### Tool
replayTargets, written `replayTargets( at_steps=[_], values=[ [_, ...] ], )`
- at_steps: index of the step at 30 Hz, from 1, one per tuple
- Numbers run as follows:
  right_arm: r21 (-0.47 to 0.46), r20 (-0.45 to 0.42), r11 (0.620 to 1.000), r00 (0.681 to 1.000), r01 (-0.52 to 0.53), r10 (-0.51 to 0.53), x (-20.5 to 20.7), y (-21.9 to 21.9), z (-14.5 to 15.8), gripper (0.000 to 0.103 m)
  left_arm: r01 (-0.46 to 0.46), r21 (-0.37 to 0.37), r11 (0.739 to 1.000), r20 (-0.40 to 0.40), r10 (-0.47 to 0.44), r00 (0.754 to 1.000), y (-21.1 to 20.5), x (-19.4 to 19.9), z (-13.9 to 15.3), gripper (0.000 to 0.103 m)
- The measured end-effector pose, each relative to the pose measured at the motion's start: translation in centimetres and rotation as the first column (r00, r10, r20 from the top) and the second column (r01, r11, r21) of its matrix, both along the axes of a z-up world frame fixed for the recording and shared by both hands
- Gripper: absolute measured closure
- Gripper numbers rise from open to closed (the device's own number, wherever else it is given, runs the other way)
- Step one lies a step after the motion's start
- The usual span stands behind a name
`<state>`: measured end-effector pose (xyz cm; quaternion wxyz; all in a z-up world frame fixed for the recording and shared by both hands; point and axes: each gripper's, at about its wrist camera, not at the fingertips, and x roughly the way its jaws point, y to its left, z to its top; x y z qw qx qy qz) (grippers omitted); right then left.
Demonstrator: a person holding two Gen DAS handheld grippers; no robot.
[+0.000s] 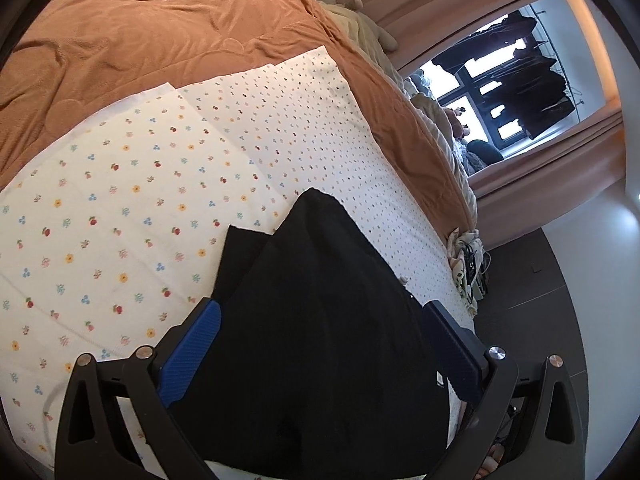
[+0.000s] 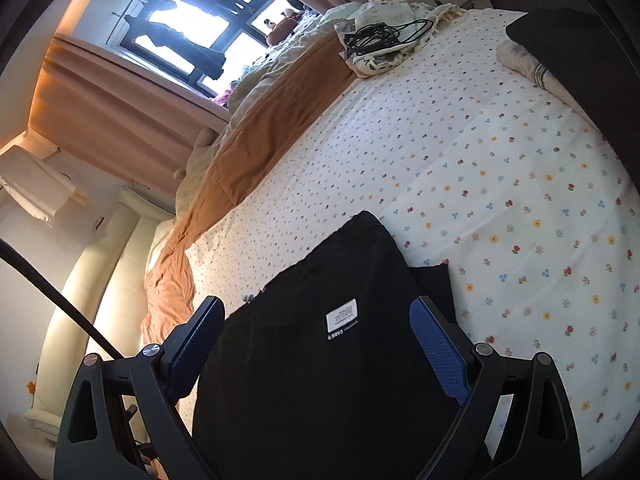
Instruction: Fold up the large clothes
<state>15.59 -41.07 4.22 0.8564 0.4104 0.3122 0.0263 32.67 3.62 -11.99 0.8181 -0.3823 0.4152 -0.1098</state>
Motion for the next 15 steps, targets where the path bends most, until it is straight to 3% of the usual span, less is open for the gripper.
replayTargets(
  at_steps=[12,15],
  values=[
    [-0.113,-0.133,0.991,0.99,-0.069,0.054,-6.4,0.4,0.0,0.014,0.027,0.076,0.997,-0.075,-0.022,0.997,1.2,-4.7,-3.7,0.01],
    [-0.108,-0.162,0.992,0.985,-0.07,0.052,-7.3,0.4,-1.0,0.014,0.013,0.082,0.997,-0.115,-0.004,0.993,1.6,-5.7,-5.4,0.02]
  ],
)
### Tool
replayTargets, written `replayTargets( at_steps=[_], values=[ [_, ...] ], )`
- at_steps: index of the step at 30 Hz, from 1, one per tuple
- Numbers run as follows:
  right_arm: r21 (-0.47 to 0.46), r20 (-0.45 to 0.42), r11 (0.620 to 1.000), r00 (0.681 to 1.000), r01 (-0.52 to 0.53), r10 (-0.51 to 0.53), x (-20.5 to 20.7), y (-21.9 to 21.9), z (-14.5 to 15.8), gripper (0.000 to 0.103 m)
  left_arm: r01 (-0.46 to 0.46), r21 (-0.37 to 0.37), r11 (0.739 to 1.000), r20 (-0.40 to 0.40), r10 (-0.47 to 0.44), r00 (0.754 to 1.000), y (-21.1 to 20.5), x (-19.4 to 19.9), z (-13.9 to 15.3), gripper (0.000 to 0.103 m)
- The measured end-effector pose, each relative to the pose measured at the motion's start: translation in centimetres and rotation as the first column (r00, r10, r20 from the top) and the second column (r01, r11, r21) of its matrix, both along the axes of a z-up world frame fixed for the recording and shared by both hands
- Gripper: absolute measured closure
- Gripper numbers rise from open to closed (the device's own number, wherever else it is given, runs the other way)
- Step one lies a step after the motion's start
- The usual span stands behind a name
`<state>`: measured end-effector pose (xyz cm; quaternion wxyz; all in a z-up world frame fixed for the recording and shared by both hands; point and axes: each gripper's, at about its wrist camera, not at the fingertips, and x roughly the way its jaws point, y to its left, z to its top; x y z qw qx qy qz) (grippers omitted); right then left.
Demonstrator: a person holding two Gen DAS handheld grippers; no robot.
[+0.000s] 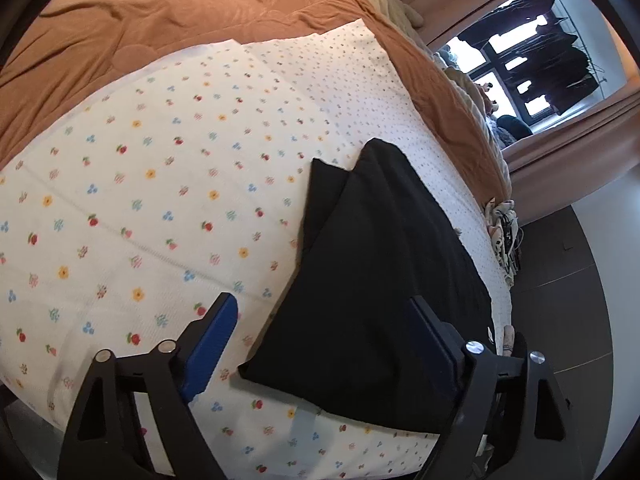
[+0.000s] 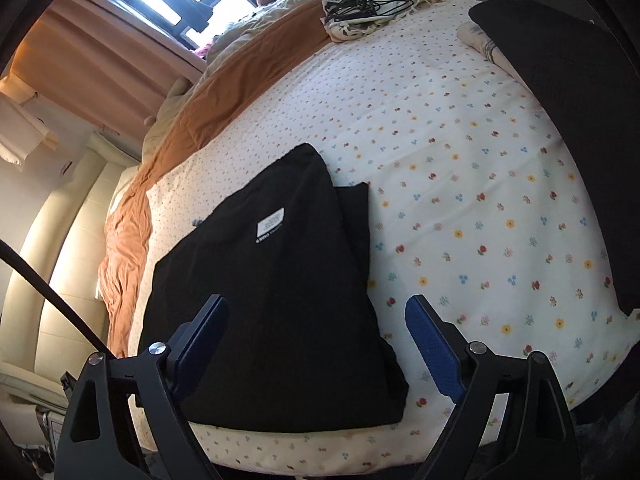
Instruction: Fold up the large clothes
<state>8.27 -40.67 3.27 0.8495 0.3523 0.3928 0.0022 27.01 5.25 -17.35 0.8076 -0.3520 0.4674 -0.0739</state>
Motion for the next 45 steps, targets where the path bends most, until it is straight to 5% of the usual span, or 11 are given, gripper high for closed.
replayTargets(
  at_steps=[7,13,20,23,28,36,40,45],
  values=[
    [-0.014,-0.03,0.999,0.998,-0.048,0.048,-2.0,1.1,-1.2,0.019,-0.028,-0.059,0.998,-0.032,0.026,0.999,0.2,-2.6,-3.2,0.032],
    [-0.001,-0.029,0.997,0.997,-0.072,0.072,-2.4,2.6,-2.2,0.019,-0.001,-0.176,0.984,-0.025,-0.003,1.0,-0.8,-3.2,-3.7,0.032],
    [-0.021,0.009,0.995,0.995,-0.098,0.098,-3.4,4.5,-1.3,0.019,-0.025,-0.193,0.981,-0.019,0.022,1.0,-1.8,-2.5,-3.8,0.033],
    [-0.03,0.026,0.996,0.996,-0.087,0.087,-3.9,4.7,-0.6,0.019,-0.042,-0.18,0.983,-0.03,0.037,0.999,-2.2,-1.7,-4.1,0.045],
    [-0.095,0.073,0.994,0.995,-0.055,0.062,-4.9,5.1,1.7,0.019,-0.078,-0.231,0.97,-0.037,0.071,0.997,-1.2,-1.8,-5.0,0.083],
    [-0.124,0.073,0.963,0.965,-0.241,0.251,-2.5,11.1,2.6,0.019,-0.072,-0.317,0.946,-0.001,0.076,0.997,-0.3,-2.3,-5.1,0.089],
    [-0.116,0.023,0.934,0.94,-0.337,0.342,0.1,15.5,1.2,0.041,-0.054,-0.325,0.944,-0.005,0.055,0.998,-0.1,-1.9,-5.4,0.089],
    [-0.143,-0.026,0.899,0.91,-0.413,0.414,2.9,19.8,-0.5,0.047,-0.03,-0.348,0.937,-0.001,0.031,1.0,0.3,-1.4,-5.6,0.089]
  ],
)
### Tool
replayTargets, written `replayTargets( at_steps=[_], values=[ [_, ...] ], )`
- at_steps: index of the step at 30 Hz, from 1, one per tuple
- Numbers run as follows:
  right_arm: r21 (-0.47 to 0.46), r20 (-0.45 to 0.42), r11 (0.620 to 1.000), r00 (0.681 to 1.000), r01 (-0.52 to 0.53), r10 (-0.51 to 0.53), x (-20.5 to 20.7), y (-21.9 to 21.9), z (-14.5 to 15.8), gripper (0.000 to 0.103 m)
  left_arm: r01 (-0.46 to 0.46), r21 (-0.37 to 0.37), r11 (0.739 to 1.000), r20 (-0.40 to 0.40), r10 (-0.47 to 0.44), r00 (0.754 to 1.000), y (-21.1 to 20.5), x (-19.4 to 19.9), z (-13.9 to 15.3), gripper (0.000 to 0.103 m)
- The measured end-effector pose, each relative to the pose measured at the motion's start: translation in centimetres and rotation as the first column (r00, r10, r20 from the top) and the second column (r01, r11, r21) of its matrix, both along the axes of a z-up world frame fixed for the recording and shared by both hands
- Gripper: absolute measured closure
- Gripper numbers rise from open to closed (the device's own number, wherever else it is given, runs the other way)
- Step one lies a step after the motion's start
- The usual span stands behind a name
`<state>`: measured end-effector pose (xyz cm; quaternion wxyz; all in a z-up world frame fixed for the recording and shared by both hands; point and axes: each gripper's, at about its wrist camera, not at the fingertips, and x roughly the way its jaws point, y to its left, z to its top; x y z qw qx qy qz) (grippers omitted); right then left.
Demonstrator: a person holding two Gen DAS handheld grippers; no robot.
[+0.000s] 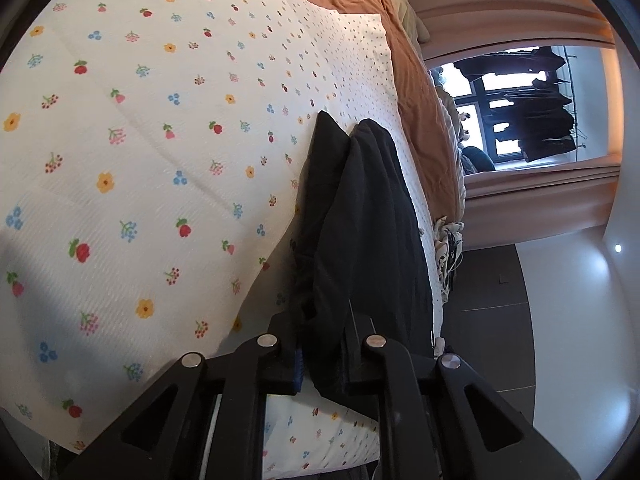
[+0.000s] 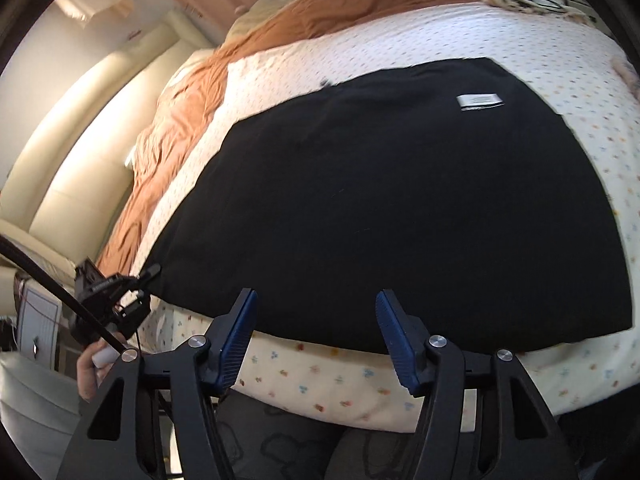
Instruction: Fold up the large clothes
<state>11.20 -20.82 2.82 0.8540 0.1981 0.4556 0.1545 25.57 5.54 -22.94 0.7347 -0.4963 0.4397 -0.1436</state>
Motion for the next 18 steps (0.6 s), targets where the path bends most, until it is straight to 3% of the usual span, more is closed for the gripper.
replayTargets(
  at_steps=[5,10,12,14,16,18],
  values=[
    [-0.05,-0.046,0.998,0.999,-0.028,0.026,3.0,2.9,-2.1,0.049,0.017,-0.056,0.998,-0.012,-0.018,1.0,0.7,0.6,-0.4,0.089],
    [-0.122,-0.101,0.99,0.993,-0.067,0.055,4.1,5.1,-3.9,0.049,0.03,-0.052,0.998,0.002,-0.03,1.0,0.5,0.3,-0.3,0.088],
    [-0.151,-0.1,0.986,0.994,-0.068,0.053,4.5,5.8,-3.6,0.049,0.031,-0.058,0.998,-0.004,-0.031,1.0,0.5,0.2,-0.3,0.084],
    [-0.164,-0.09,0.984,0.995,-0.065,0.05,5.1,6.3,-3.3,0.049,0.032,-0.086,0.996,-0.001,-0.032,0.999,0.5,0.3,-0.2,0.074],
    [-0.188,-0.08,0.98,0.995,-0.065,0.05,6.1,7.1,-3.2,0.049,0.022,-0.107,0.994,0.001,-0.022,1.0,0.5,0.2,-0.1,0.03],
    [-0.2,-0.068,0.978,0.997,-0.061,0.048,6.8,7.7,-3.3,0.049,0.011,-0.121,0.993,0.018,-0.009,1.0,0.4,0.2,0.4,0.025]
  ],
)
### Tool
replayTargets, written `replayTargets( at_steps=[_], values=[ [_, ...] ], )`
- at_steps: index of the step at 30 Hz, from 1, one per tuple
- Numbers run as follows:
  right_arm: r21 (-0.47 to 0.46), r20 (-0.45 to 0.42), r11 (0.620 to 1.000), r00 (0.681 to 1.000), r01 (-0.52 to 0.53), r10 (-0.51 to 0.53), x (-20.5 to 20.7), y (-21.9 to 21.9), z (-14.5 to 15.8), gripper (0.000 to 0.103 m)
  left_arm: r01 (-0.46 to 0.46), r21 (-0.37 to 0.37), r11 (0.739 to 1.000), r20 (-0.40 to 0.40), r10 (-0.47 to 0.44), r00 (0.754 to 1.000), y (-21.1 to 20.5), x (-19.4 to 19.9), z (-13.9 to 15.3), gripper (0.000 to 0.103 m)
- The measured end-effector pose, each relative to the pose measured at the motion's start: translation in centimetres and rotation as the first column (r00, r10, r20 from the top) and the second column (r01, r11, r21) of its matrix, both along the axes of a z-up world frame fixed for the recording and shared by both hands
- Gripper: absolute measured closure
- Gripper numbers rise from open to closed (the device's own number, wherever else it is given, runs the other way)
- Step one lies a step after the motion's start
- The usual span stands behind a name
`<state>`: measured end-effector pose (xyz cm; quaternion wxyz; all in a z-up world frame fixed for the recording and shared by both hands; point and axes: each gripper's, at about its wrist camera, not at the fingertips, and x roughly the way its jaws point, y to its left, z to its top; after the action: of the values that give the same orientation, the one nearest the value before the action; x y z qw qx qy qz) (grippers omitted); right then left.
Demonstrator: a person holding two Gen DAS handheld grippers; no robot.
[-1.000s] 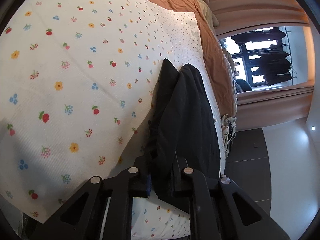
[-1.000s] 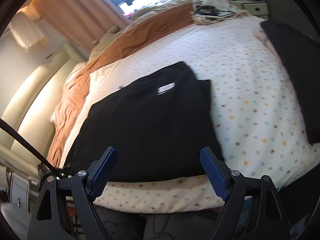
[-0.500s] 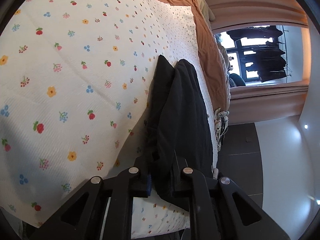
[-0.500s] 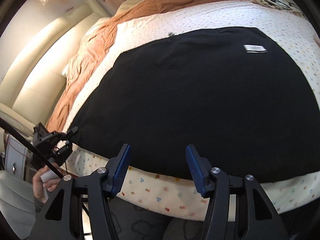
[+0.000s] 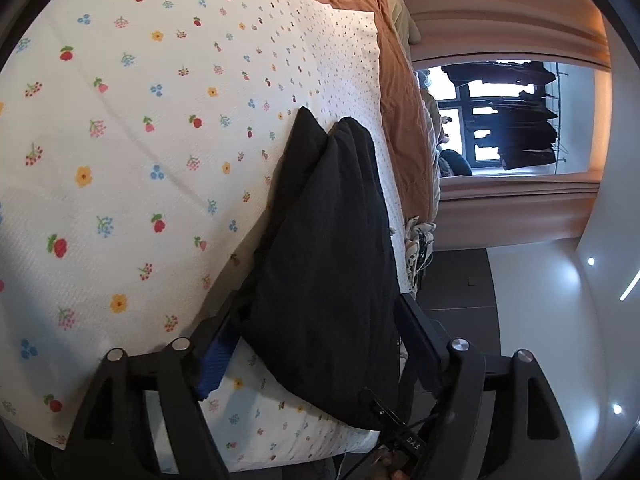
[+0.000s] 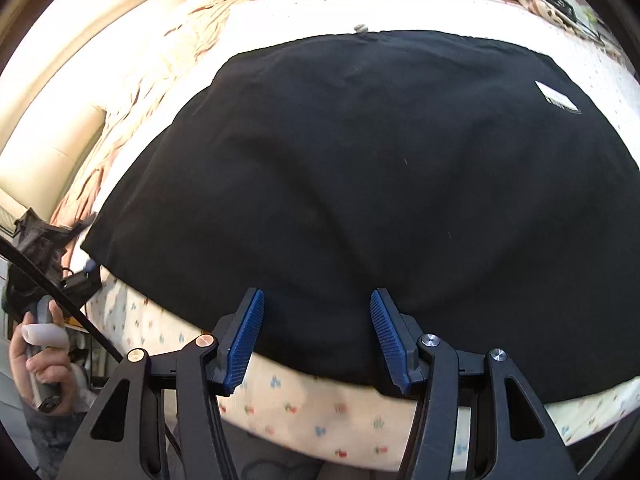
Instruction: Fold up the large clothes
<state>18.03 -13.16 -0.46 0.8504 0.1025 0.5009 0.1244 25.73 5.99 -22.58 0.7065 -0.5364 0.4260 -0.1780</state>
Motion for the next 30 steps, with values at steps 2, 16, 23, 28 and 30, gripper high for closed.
replayTargets(
  at_steps=[2,16,23,28,30],
  values=[
    [-0.023,0.01,1.0,1.0,0.008,-0.008,1.2,0.6,-0.2,0.052,-0.001,0.039,0.999,-0.013,0.002,1.0,-0.4,0.4,0.2,0.025],
    [-0.166,-0.02,0.983,0.996,0.079,-0.084,11.0,0.4,-1.4,0.064,-0.002,0.174,0.985,-0.119,0.024,0.993,-1.3,2.9,-1.1,0.066],
    [-0.207,-0.031,0.971,0.991,0.123,-0.132,16.6,0.5,-2.1,0.064,-0.039,0.165,0.986,-0.128,0.061,0.99,-1.2,2.3,-1.2,0.072],
    [-0.216,-0.056,0.968,0.988,0.125,-0.14,19.6,0.7,-2.9,0.064,-0.066,0.126,0.99,-0.13,0.082,0.988,-1.1,1.6,-0.7,0.083],
    [-0.218,-0.073,0.97,0.989,0.11,-0.129,19.8,1.1,-3.1,0.064,-0.072,0.112,0.991,-0.118,0.085,0.989,-0.9,1.2,-0.1,0.085]
  ],
)
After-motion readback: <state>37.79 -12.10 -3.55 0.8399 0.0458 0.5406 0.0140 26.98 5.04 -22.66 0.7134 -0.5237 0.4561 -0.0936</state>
